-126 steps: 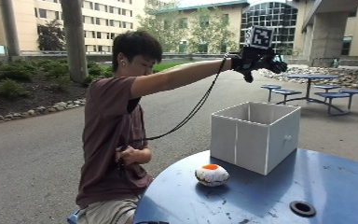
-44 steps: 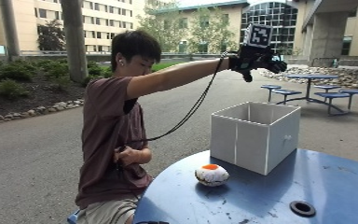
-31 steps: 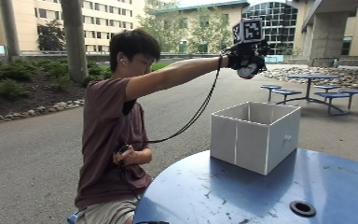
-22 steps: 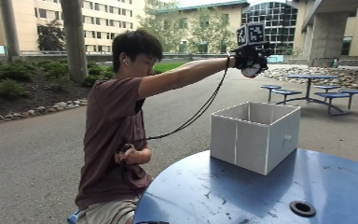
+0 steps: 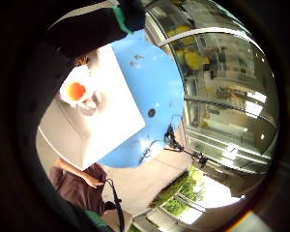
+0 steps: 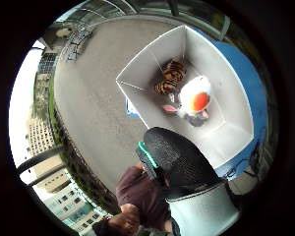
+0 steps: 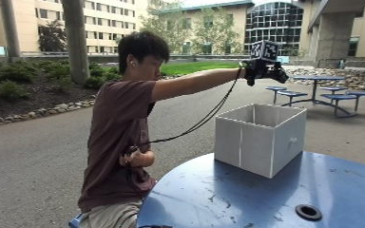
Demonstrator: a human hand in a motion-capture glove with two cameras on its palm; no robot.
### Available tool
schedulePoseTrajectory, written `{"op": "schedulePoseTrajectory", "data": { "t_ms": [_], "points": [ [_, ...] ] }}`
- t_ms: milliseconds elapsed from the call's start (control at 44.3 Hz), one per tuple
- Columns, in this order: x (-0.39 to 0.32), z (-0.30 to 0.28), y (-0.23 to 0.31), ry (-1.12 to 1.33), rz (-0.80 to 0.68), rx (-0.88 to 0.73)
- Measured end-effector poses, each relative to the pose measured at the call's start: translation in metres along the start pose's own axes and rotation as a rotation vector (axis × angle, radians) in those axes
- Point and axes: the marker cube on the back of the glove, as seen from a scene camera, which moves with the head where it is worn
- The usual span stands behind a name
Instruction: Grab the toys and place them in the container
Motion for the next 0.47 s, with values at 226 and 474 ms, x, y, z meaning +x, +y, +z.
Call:
{"op": "schedulePoseTrajectory", "data": {
  "t_ms": [226,474],
  "points": [
    [-0.001,0.008,-0.01,-0.024,-0.016,0.05],
    [0.001,0.014,-0.015,-0.006,0.002,0.105]
  ]
}}
